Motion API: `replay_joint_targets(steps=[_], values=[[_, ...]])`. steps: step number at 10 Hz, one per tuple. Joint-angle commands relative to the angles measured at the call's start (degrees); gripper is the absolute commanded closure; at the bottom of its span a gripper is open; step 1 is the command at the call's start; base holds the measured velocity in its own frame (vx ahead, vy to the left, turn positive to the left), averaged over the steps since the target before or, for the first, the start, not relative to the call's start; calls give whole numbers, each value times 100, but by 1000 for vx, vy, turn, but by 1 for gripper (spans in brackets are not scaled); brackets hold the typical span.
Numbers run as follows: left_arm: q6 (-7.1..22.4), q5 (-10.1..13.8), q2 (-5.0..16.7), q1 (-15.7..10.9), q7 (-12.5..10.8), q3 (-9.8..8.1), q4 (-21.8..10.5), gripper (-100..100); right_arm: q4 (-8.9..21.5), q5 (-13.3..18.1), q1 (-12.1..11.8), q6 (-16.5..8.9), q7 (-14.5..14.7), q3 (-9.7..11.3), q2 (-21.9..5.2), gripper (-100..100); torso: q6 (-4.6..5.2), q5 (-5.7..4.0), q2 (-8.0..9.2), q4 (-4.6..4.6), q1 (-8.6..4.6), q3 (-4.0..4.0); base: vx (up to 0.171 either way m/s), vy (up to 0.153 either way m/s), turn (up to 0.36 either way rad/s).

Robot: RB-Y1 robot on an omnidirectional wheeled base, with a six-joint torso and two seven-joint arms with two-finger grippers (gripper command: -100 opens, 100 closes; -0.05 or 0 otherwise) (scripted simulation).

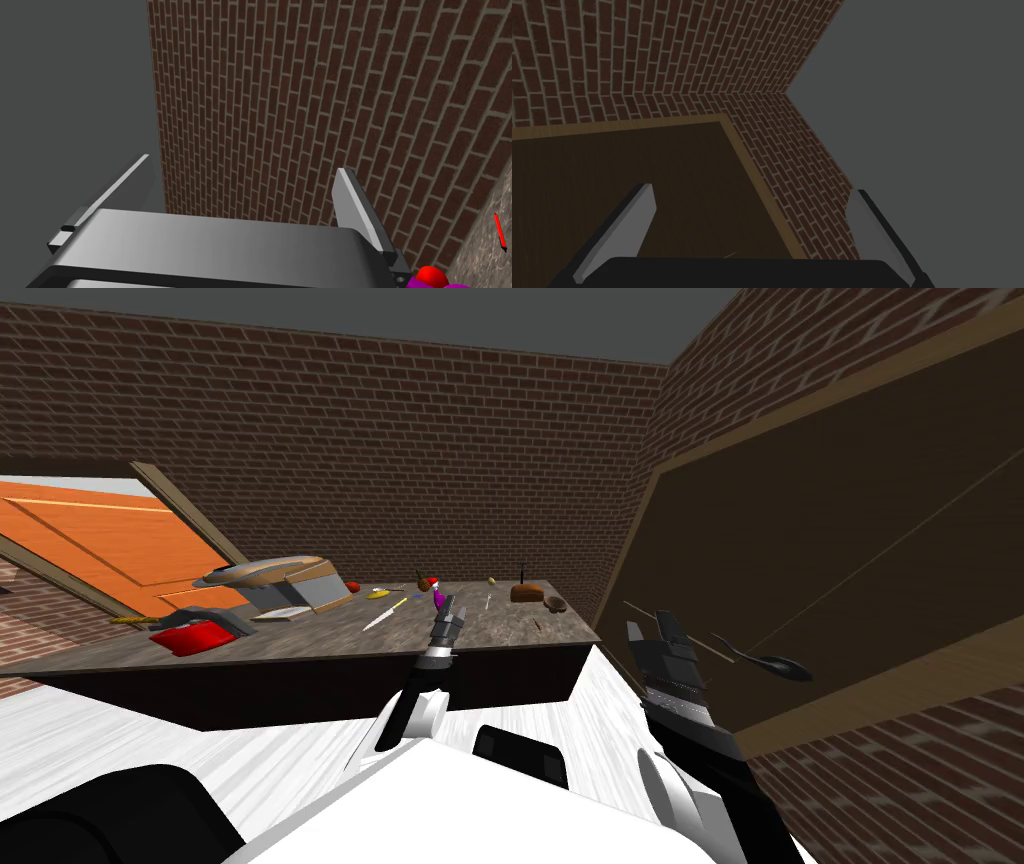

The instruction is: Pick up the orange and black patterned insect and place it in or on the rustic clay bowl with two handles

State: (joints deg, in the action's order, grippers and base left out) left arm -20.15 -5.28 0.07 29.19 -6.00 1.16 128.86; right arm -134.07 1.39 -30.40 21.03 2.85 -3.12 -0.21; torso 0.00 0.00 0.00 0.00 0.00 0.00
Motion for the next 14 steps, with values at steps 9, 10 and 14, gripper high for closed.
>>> replay_joint_targets(steps=[9,10,14], values=[[0,0,0,0,0,-1,0,0,261,-552,-162,-44,-255,-209,-1504,-100,1,-5,4,1,-20,3,-16,-41,100],[0,0,0,0,0,0,0,0,261,-552,-162,-44,-255,-209,-1587,-100,-1,-4,6,1,-18,3,-18,-30,79],[0,0,0,0,0,0,0,0,414,-789,-235,-75,-361,-275,-2209,-100,-1,-4,4,1,-17,2,-18,-32,117]])
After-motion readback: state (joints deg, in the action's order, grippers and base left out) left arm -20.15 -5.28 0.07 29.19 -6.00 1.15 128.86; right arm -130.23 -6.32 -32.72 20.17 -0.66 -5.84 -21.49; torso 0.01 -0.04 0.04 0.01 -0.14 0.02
